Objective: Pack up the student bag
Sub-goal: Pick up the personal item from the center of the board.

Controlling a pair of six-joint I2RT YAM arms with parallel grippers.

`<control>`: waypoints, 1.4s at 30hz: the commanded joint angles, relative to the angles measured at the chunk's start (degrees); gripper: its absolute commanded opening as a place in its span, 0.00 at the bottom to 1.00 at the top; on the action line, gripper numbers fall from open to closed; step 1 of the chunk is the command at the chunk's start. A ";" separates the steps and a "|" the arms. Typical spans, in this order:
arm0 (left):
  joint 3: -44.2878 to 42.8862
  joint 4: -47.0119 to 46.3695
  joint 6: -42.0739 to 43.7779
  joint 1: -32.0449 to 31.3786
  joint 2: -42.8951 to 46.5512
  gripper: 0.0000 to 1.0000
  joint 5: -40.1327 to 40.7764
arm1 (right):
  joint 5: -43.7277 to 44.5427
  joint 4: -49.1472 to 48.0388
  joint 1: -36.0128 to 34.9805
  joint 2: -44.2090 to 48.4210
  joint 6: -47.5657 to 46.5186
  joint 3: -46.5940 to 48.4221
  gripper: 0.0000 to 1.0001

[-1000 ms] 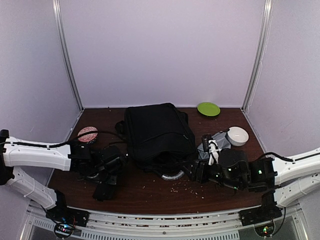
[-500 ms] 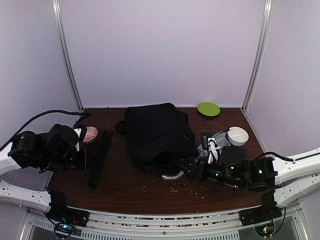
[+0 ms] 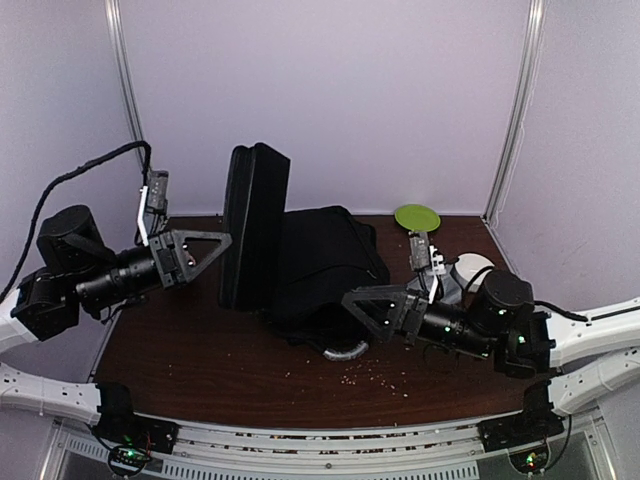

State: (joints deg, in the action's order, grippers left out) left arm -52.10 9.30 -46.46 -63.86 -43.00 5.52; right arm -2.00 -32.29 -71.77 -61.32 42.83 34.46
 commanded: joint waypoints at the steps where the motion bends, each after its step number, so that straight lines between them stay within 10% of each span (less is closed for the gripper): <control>1: -0.93 -25.37 2.01 -0.22 -3.39 0.00 -10.71 | -13.92 -15.96 4.24 -3.92 4.32 0.26 0.99; 23: 1.89 -51.01 -4.30 -0.22 -11.18 0.00 -15.42 | -34.04 -54.22 11.10 -23.67 26.53 8.83 0.98; 42: 3.45 -59.89 -10.71 -0.22 -16.74 0.00 -16.48 | -32.71 -54.17 10.85 -23.96 28.19 11.81 0.51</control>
State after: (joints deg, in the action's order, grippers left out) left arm -48.82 -39.59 -55.40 -63.88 -59.92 -10.76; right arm -34.52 -85.43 -60.75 -86.59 71.33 44.29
